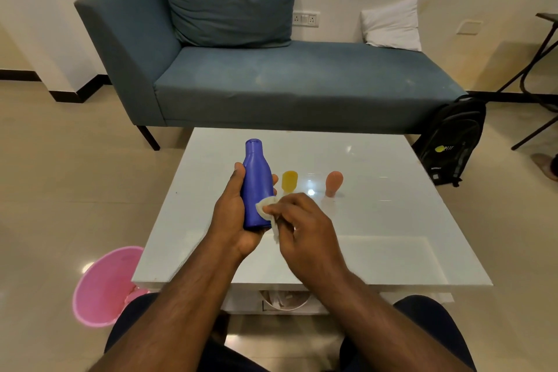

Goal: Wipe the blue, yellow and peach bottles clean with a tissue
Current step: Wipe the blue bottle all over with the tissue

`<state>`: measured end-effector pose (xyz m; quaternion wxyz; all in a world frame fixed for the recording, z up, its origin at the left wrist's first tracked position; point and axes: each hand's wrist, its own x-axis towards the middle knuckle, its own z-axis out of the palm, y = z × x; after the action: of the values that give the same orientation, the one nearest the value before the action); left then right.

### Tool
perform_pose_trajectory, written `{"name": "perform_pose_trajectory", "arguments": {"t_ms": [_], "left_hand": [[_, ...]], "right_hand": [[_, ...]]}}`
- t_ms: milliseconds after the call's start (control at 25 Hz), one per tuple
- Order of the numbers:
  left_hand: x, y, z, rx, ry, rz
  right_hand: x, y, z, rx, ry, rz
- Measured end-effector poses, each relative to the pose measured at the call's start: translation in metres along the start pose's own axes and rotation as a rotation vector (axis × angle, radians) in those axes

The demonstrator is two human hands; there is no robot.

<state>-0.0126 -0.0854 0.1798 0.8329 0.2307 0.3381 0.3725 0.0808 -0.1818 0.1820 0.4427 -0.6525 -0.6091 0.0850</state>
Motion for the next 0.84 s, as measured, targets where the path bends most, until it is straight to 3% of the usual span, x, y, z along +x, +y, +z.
{"name": "perform_pose_trajectory", "arguments": {"t_ms": [160, 400, 560, 760, 840], "left_hand": [[-0.003, -0.011, 0.005, 0.054, 0.015, 0.011], [-0.004, 0.002, 0.0, 0.04, -0.041, 0.032], [-0.007, -0.013, 0.008, 0.093, 0.002, 0.049], [-0.005, 0.002, 0.002, 0.037, 0.025, 0.054], [-0.007, -0.003, 0.002, 0.064, 0.008, 0.036]], "right_hand": [[0.038, 0.005, -0.007, 0.014, 0.059, 0.041], [0.007, -0.007, -0.002, 0.025, -0.005, 0.009], [0.042, -0.003, -0.012, -0.008, 0.099, 0.035], [0.011, -0.011, -0.001, -0.038, -0.035, 0.003], [0.021, -0.006, -0.002, -0.014, -0.012, 0.001]]}}
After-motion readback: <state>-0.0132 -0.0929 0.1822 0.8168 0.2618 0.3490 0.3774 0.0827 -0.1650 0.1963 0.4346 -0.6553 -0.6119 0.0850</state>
